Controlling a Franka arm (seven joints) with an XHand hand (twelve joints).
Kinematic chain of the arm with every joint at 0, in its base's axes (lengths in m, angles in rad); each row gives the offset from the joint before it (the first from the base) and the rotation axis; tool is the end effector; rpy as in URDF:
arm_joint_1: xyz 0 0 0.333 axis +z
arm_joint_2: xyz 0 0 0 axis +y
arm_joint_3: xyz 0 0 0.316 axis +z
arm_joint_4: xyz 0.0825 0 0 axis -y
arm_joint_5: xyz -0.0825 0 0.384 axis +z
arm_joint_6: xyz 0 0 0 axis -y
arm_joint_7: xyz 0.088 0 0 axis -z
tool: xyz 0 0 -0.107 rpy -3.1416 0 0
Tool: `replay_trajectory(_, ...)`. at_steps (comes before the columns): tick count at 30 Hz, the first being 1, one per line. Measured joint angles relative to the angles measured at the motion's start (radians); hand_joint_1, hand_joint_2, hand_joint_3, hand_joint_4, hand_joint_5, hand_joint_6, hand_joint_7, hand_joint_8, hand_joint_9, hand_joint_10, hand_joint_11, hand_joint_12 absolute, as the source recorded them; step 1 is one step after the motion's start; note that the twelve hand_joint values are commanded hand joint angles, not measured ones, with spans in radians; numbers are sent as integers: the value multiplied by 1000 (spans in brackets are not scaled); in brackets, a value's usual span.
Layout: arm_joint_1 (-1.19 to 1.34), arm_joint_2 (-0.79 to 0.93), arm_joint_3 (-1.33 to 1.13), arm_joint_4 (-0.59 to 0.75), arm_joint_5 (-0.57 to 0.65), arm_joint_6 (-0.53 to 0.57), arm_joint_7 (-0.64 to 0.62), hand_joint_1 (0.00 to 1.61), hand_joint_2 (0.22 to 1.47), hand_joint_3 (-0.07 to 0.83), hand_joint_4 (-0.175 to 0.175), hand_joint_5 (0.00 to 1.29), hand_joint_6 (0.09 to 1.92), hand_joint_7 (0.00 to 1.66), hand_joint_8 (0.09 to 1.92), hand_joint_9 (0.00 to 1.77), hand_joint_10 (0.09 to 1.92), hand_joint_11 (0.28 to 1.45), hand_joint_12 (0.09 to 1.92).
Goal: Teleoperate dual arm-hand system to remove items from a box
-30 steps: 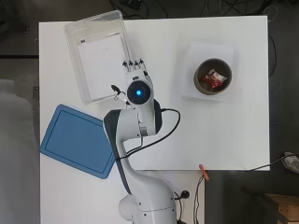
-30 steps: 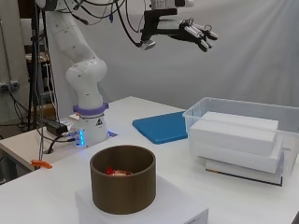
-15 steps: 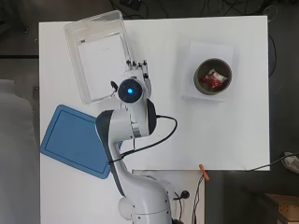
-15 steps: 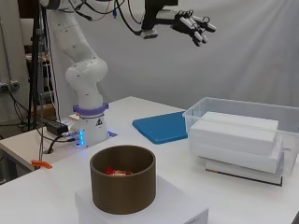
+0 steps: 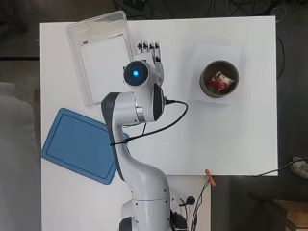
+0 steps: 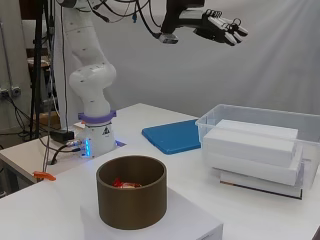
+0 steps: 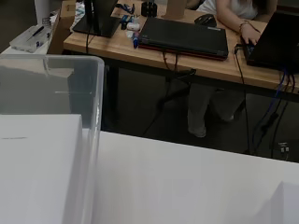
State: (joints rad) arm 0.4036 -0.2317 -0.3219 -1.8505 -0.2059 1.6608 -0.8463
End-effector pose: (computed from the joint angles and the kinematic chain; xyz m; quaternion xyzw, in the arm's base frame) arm 0.4927 0.0034 0.6145 0.8872 0.4564 -0.0101 0.0673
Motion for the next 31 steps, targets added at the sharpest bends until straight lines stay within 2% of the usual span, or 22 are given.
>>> replay_trajectory(5, -18, -41, -9, 11, -35, 6, 32, 0, 1053, -6, -37, 142, 87, 305, 87, 426, 87, 458, 87)
replay_trajectory(7, -21, -48, -12, 17, -35, 13, 50, 0, 1034, -13, -42, 141, 87, 305, 87, 426, 87, 457, 87)
replay_trajectory(10, -30, -68, -7, 9, -43, 22, 3, 0, 1010, -6, -48, 146, 87, 337, 87, 489, 87, 458, 87)
replay_trajectory(12, -48, -129, 30, -25, -55, 21, -18, 1, 1015, -2, -51, 117, 87, 305, 87, 467, 87, 442, 87)
replay_trajectory(14, -62, -190, 66, -72, -52, 20, 5, 4, 1033, 1, -52, 152, 87, 368, 87, 515, 87, 452, 87)
replay_trajectory(16, -68, -236, 114, -135, -40, 18, 27, 7, 1039, 1, -48, 184, 87, 368, 87, 486, 87, 455, 87)
replay_trajectory(19, -73, -210, 179, -193, -28, 2, 30, 11, 1030, -3, -36, 146, 87, 273, 87, 387, 87, 457, 87)
replay_trajectory(24, -90, -152, 127, -141, 5, -11, 34, 0, 1032, 3, -33, 90, 87, 221, 87, 352, 87, 481, 87)
replay_trajectory(29, -101, -150, 102, -161, 27, -30, 43, 0, 1041, 4, -30, 105, 87, 234, 87, 346, 87, 474, 87)
replay_trajectory(31, -105, -140, 86, -135, 34, -24, 38, 0, 1039, 2, -27, 62, 87, 197, 87, 322, 87, 457, 87)
